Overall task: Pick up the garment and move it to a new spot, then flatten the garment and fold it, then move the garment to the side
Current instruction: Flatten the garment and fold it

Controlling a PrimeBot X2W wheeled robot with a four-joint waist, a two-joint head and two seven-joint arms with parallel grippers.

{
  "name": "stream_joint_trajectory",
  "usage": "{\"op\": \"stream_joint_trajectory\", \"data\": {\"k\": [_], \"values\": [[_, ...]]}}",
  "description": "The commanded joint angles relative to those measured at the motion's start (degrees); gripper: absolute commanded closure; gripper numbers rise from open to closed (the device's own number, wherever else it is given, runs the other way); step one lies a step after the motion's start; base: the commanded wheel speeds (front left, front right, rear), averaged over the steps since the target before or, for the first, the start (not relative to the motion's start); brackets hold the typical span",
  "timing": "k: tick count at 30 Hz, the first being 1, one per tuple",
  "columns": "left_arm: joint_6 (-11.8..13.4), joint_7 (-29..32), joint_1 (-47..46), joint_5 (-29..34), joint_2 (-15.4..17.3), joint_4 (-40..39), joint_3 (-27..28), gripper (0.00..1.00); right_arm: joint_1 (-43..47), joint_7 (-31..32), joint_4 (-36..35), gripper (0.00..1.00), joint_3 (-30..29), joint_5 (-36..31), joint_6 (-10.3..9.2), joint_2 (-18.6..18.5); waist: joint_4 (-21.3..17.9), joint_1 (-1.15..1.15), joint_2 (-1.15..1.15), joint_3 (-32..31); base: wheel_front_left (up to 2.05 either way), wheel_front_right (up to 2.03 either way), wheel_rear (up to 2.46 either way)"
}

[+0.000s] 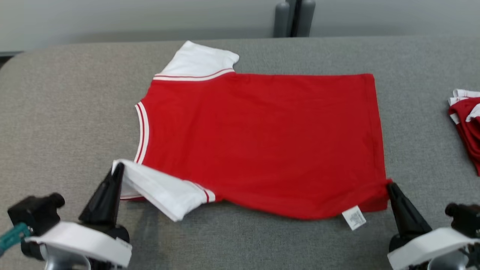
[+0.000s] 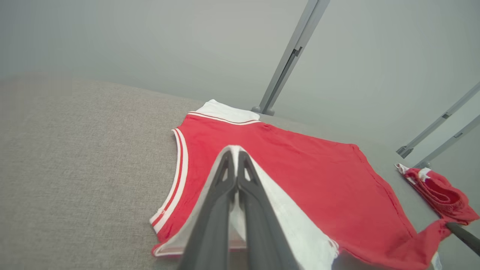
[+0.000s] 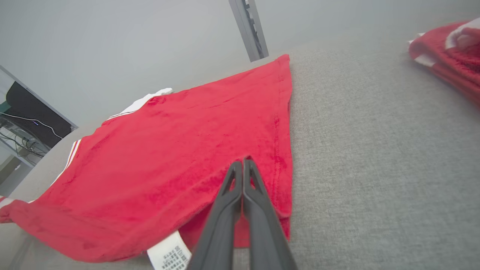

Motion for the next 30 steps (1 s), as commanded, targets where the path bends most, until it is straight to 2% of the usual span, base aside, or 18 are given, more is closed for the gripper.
{"op": "stream_joint_trajectory", "data": {"k": [1, 10, 19, 20, 21, 23, 26, 30], "values": [[-0.62, -0.30, -2.66, -0.07, 0.66, 1.15, 0.39, 1.00, -2.11, -0.04, 0.37, 1.00, 0.00, 0.22, -0.02, -0.53, -0.76, 0.01, 0.00, 2.44, 0.00, 0.00, 0.00], [-3.89, -1.68, -15.97, -0.39, 1.14, 10.97, 0.51, 1.00, -11.38, -1.83, 5.06, 1.00, 0.31, 0.65, -0.02, -0.95, -2.07, 0.01, 0.00, 8.48, 0.00, 0.00, 0.00], [-8.00, -4.30, -23.41, -0.40, 1.60, 19.75, -1.12, 1.00, -17.84, -4.43, 10.15, 1.00, 3.27, 1.35, -0.02, -1.94, -3.04, 0.01, 0.00, 11.97, 0.00, 0.00, 0.00], [-8.34, -4.90, -23.74, -0.24, 1.78, 20.53, -1.13, 0.62, -18.22, -4.92, 10.68, 0.71, 3.51, 1.25, -0.02, -2.14, -3.08, 0.01, 0.00, 12.06, 0.00, 0.00, 0.00], [-8.61, -6.43, -24.21, 0.29, 1.77, 22.20, -1.17, 0.00, -18.72, -5.99, 11.20, 0.00, 4.40, 0.64, -0.02, -2.47, -3.24, 0.01, 0.00, 12.10, 0.00, 0.00, 0.00], [-8.33, -8.47, -24.05, 1.38, 1.57, 23.39, -1.02, 0.00, -18.76, -7.66, 11.30, 0.00, 4.86, 0.04, -0.02, -2.77, -3.33, 0.01, 0.00, 11.80, 0.00, 0.00, 0.00], [-6.41, -13.31, -22.76, 5.30, 2.00, 23.81, -1.01, 0.00, -18.34, -11.05, 10.63, 0.00, 4.57, -1.97, -0.02, -3.08, -3.56, 0.01, 0.00, 11.04, 0.00, 0.00, 0.00], [-3.65, -18.63, -20.82, 8.03, 0.97, 22.45, 0.09, 0.00, -17.52, -14.04, 8.27, 0.00, 2.25, -5.80, -0.02, -2.61, -3.55, 0.01, 0.00, 9.81, 0.00, 0.00, 0.00]]}}
